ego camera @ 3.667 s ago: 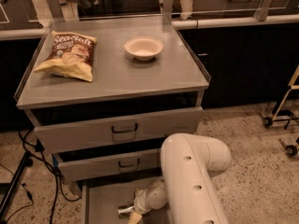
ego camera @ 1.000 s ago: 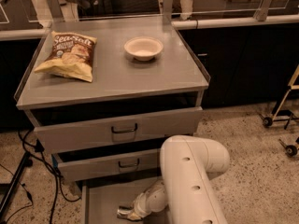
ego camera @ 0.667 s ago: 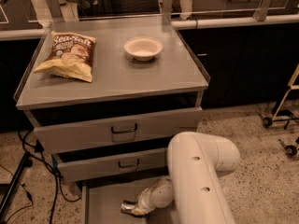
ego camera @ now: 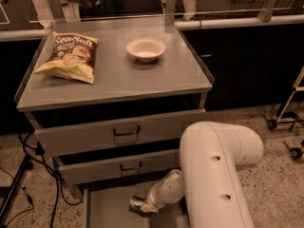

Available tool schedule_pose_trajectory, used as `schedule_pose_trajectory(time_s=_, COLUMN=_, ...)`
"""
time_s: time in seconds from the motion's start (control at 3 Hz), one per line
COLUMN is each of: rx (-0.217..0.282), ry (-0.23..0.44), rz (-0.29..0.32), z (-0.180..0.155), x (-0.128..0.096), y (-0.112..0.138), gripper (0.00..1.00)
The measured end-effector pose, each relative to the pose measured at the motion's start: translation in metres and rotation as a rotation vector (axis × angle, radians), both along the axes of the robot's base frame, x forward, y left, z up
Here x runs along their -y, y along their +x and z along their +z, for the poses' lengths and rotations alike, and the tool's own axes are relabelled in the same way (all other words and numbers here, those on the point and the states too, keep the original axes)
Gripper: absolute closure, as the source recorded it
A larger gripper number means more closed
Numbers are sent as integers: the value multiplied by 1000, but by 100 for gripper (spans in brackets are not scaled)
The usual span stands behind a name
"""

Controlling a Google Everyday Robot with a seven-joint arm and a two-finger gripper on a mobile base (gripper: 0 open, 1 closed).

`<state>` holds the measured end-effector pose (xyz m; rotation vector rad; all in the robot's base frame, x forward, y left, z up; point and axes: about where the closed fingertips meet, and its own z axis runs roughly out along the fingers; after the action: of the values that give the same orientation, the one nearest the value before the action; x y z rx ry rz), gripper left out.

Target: Pick redbull can from bottom drawer and place on counter

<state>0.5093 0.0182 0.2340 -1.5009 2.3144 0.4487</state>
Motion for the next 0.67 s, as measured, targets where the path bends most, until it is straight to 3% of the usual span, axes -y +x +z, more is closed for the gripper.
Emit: schedule_pose_trajectory(time_s=0.67, rx=-32, ry=-31, rz=-66, z=70, x=20, y=-22, gripper=100)
